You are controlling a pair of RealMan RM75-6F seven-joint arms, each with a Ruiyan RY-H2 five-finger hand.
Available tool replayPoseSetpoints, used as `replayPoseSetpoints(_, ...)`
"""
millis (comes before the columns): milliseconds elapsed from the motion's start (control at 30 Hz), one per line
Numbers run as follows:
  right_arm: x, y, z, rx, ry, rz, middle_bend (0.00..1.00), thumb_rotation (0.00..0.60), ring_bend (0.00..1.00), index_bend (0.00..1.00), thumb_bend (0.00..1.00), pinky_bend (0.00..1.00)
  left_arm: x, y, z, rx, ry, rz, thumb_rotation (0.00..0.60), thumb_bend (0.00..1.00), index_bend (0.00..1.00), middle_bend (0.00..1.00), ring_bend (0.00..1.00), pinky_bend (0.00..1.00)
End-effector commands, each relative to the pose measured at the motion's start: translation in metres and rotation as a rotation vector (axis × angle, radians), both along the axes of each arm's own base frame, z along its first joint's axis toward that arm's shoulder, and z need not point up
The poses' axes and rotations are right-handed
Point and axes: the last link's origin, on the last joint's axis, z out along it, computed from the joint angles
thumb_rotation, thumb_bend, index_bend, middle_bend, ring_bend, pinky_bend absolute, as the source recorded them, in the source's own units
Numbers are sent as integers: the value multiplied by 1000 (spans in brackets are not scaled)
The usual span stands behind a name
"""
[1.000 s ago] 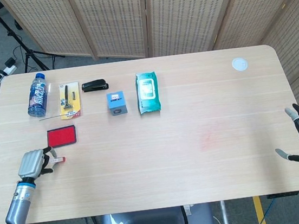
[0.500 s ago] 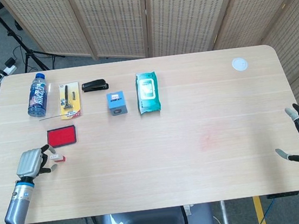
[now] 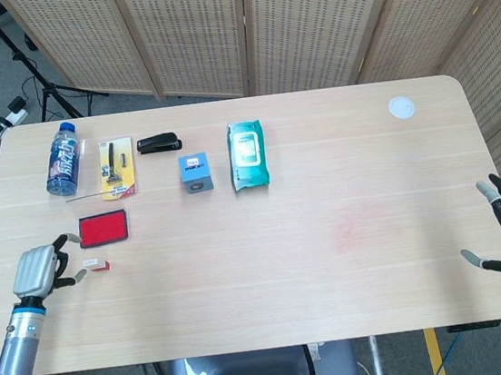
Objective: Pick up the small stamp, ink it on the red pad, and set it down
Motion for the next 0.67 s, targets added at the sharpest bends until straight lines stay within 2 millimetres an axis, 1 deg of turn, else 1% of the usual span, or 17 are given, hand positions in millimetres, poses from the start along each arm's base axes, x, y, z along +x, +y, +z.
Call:
replayPoseSetpoints(33,1,1,0,0,1,3,0,600,0,0,0,0,5,-8,22,32,-17,-29,600,144,350,920,1000,1000)
replayPoseSetpoints(67,1,2,0,-2,2,6,0,600,0,0,0,0,8,-11,34,78,-14,-55,600,141,349,914,996,1000)
replayPoseSetpoints(133,3,3,0,-6,3,12,0,600,0,0,0,0,11,-18,48,156,18,-100,600,98,328,809,921,992)
replayPoseSetpoints(167,3,3,1,-8,3,14,0,600,0,0,0,0,11,-22,52,182,35,-115,600,68,295,691,818,943)
replayPoseSetpoints(200,4,3,1,-9,3,17,0,600,0,0,0,0,11,-26,55,200,40,-122,600,41,245,541,675,833)
replayPoseSetpoints(233,5,5,2,-13,4,23,0,600,0,0,0,0,10,-33,59,218,45,-121,600,28,202,427,567,729)
replayPoseSetpoints(267,5,5,2,-15,5,25,0,600,0,0,0,0,9,-36,61,221,50,-118,600,12,134,252,395,548)
replayPoseSetpoints(300,6,5,2,-16,5,28,0,600,0,0,0,0,8,-38,63,222,56,-113,600,3,68,114,225,371)
replayPoseSetpoints(333,7,6,3,-21,3,35,0,600,0,0,0,0,8,-44,67,225,71,-103,600,0,24,31,98,232)
replayPoseSetpoints(367,8,7,4,-24,2,41,0,600,0,0,0,0,10,-49,71,232,76,-102,600,0,8,5,43,156)
replayPoseSetpoints(400,8,8,4,-27,3,45,0,600,0,0,0,0,12,-52,74,246,75,-105,600,0,0,0,4,76)
replayPoseSetpoints(433,8,9,4,-31,3,48,0,600,0,0,0,0,15,-56,78,265,78,-113,600,0,0,0,0,32)
replayPoseSetpoints(500,9,9,5,-36,5,51,0,600,0,0,0,0,16,-59,81,285,90,-116,600,0,0,0,0,3)
replayPoseSetpoints(667,9,10,6,-45,6,54,0,600,0,0,0,0,14,-60,79,264,92,-78,600,0,0,0,0,0)
